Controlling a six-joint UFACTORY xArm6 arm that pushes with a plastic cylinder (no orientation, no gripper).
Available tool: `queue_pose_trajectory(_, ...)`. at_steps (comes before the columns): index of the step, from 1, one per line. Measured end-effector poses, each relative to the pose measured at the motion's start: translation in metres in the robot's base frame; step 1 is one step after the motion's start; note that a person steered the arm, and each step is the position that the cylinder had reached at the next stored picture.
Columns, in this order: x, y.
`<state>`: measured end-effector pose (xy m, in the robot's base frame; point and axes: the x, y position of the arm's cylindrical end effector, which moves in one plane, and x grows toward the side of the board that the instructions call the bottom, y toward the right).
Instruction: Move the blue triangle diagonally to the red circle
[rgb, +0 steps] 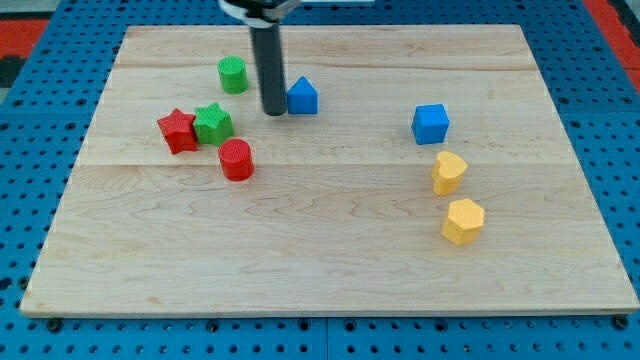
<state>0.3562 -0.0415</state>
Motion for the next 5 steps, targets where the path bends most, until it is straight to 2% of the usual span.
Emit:
queue_pose_trajectory(1,-0.029,0.024)
queue_pose_trajectory(2,-0.046,-0.018)
queue_pose_trajectory(3,-0.053,-0.022)
queue_pose_trajectory(4,-0.025,0.016)
queue_pose_trajectory(5,-0.016,0.088)
